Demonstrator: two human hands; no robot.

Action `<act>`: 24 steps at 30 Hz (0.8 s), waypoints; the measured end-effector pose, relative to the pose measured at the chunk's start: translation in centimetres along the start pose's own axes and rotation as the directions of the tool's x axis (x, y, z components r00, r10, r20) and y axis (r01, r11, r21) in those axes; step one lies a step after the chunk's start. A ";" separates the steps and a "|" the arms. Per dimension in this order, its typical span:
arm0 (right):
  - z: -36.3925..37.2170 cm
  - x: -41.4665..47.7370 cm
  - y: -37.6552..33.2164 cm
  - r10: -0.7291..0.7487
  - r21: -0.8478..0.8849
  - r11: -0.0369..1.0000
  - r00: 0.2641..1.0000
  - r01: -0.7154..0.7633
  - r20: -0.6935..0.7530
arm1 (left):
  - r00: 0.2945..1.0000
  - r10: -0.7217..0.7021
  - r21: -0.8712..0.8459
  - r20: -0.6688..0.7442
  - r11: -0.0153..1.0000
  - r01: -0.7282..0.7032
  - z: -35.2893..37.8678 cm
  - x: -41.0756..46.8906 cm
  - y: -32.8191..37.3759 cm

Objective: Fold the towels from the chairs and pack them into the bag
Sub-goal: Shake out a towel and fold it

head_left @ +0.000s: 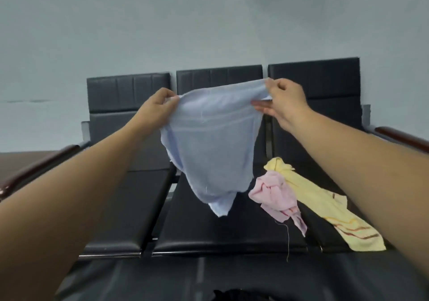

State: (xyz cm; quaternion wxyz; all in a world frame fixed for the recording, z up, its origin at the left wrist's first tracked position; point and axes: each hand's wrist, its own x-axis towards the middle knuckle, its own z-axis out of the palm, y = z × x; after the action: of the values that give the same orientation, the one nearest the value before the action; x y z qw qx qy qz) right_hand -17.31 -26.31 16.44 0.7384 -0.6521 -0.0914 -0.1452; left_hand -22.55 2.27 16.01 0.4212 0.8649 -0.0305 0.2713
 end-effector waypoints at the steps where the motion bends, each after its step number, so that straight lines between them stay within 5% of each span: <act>1: -0.1 -0.1 -1.6 -0.035 0.084 0.996 0.999 0.036 -0.014 | 0.998 0.045 0.037 0.032 0.998 -0.046 -1.0 -0.2 1.3; 4: -0.4 -1.1 -4.9 -0.092 0.330 0.939 0.996 0.094 -0.022 | 0.986 0.165 0.221 0.024 0.961 -0.167 -3.8 -0.4 3.9; 12: -2.9 -4.9 -7.1 -0.140 -0.044 0.990 0.982 0.135 -0.126 | 0.983 0.173 0.368 0.066 0.911 -0.185 -7.8 -3.1 5.4; 15: -4.1 -5.5 -9.0 -0.137 -0.135 0.983 0.988 0.127 -0.065 | 0.990 0.061 0.183 0.125 0.980 -0.084 -9.4 -4.1 6.7; 18: -4.5 -6.1 -10.5 -0.089 0.145 0.986 0.996 0.086 0.014 | 0.965 0.024 -0.305 0.260 0.950 0.059 -10.4 -5.3 8.4; 20: -4.8 -6.4 -10.7 -0.074 0.241 0.969 0.996 0.062 0.040 | 0.969 0.013 -0.390 0.247 0.917 0.088 -10.5 -5.6 9.3; 22: -5.3 -6.6 -10.4 -0.083 0.112 0.990 0.996 0.084 -0.012 | 0.989 -0.017 0.006 0.148 1.000 0.016 -10.7 -5.2 9.9; 24: -5.7 -7.1 -10.1 -0.104 -0.080 0.992 0.993 0.100 -0.053 | 0.989 -0.031 0.463 0.145 0.885 -0.040 -10.8 -5.1 10.1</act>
State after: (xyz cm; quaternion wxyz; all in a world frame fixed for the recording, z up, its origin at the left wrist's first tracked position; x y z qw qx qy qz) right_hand -27.66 -32.41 22.84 0.7067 -0.6701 -0.0978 -0.2049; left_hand -34.54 2.96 26.05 0.1979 0.9582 0.0020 0.2064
